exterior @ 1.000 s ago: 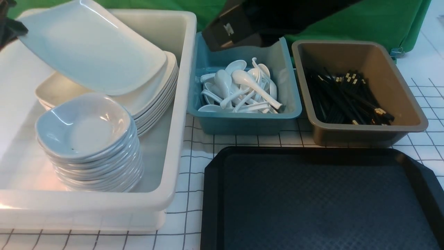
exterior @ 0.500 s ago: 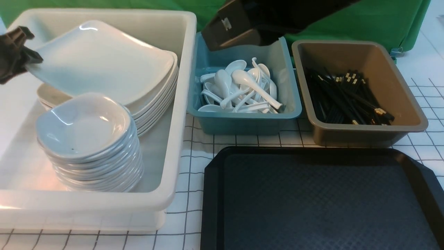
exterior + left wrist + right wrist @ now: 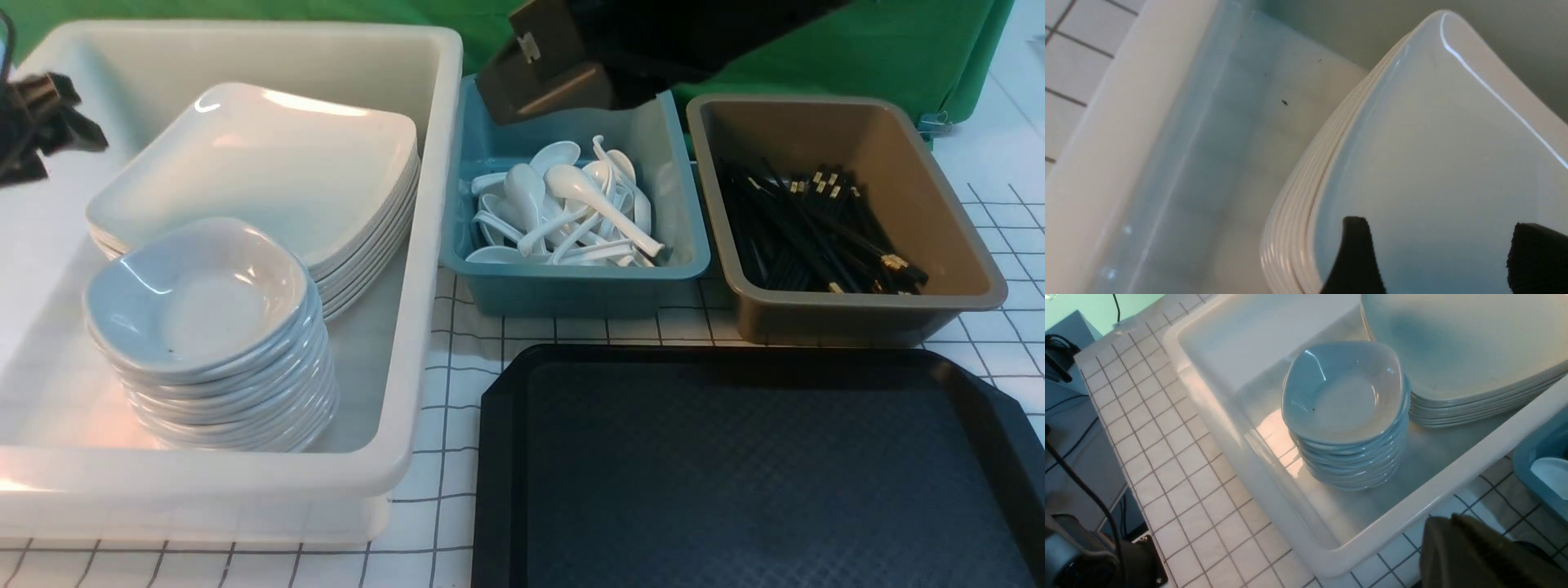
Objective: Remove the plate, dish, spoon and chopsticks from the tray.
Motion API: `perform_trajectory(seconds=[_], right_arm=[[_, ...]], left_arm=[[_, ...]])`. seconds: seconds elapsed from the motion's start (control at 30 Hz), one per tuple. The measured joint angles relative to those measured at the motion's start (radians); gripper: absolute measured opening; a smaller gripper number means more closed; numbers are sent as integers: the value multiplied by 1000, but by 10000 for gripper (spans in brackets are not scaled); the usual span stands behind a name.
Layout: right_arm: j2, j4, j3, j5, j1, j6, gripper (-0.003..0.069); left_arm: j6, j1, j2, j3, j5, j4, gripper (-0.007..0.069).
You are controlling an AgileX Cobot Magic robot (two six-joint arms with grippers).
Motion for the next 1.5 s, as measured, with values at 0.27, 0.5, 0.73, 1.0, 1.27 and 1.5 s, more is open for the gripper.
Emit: perform_trajectory(seconds=[0.27, 0.5, 0.73, 1.0, 1.27, 1.5], right_arm=[[-46, -326, 0, 26, 0, 208, 6], [-250, -656, 10, 132, 0, 382, 9], [-525, -770, 150, 119, 0, 451, 9], [-1023, -803, 674, -267, 0, 446, 9], [-1409, -803, 1148, -745, 0, 444, 14], [-1473, -805, 1271, -891, 0, 446, 44]], left_arm=[[198, -162, -262, 0, 142, -52, 29], [255, -449, -530, 0, 184, 74, -12], [235, -617, -731, 70, 209, 131, -13], [128, -640, -1041, 333, 215, 183, -13], [90, -640, -1320, 636, 210, 207, -13], [-13, -640, -1392, 754, 143, 211, -3]])
